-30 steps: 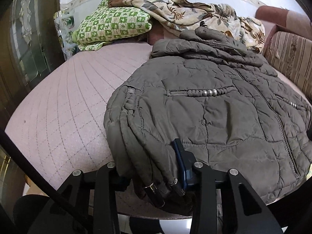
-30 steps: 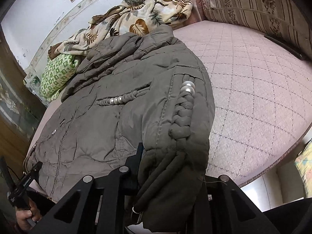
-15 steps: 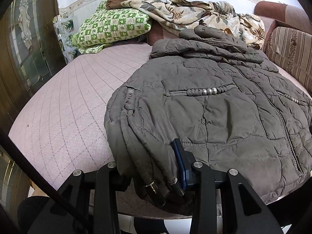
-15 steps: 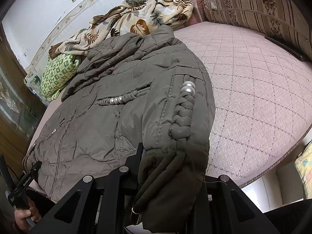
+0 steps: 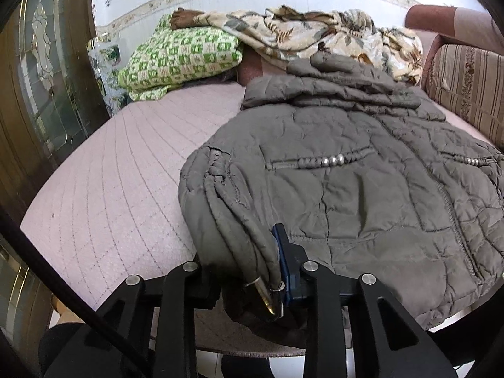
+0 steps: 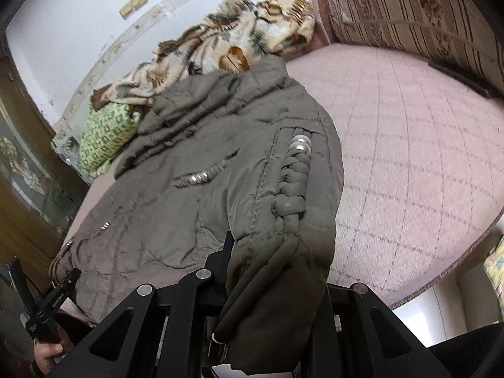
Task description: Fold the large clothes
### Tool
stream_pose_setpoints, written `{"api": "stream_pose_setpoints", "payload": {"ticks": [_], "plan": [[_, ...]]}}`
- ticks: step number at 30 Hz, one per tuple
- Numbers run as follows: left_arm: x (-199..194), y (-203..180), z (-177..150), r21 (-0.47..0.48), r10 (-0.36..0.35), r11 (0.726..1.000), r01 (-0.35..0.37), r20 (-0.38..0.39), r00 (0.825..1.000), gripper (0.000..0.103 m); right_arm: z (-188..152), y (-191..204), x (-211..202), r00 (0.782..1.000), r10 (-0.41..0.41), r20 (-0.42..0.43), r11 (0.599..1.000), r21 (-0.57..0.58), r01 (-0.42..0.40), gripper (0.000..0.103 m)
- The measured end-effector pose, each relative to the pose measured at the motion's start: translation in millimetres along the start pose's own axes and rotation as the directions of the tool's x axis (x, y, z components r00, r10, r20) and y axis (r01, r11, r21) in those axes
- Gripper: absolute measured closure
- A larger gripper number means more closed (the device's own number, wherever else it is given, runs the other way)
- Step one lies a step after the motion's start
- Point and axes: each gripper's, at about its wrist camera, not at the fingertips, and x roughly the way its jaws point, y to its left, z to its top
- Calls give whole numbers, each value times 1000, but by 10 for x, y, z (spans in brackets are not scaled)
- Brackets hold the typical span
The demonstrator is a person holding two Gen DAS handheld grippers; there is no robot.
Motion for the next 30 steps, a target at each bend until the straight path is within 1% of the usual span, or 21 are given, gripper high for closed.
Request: {"api": "stream_pose_setpoints", "payload": {"ticks": [6, 10, 15, 20, 26, 30], "plan": [[-176, 29, 60, 7, 1, 1000, -1, 68, 998, 79, 94, 116, -207, 996, 47, 74, 999, -31, -45, 85], [-297, 68, 114, 2, 2, 1000, -2, 104, 995, 80, 136, 210, -317, 992, 70, 100, 996, -64, -64, 86], [-395, 133, 173, -18, -8, 1000, 10, 123, 992, 80, 188, 282, -461, 988, 101, 113, 992, -91, -91, 87], [-564, 229, 260, -26, -16, 999, 20, 162, 987, 80, 256, 336, -654, 983, 133, 124, 988, -100, -121, 87], [-770, 326, 348, -32, -25, 999, 32, 200, 979, 80, 316, 466, -897, 976, 161, 145, 979, -147, -139, 87], [-878, 392, 376, -39, -31, 998, 40, 212, 977, 80, 363, 527, -1043, 972, 172, 157, 976, -162, -147, 87]]}}
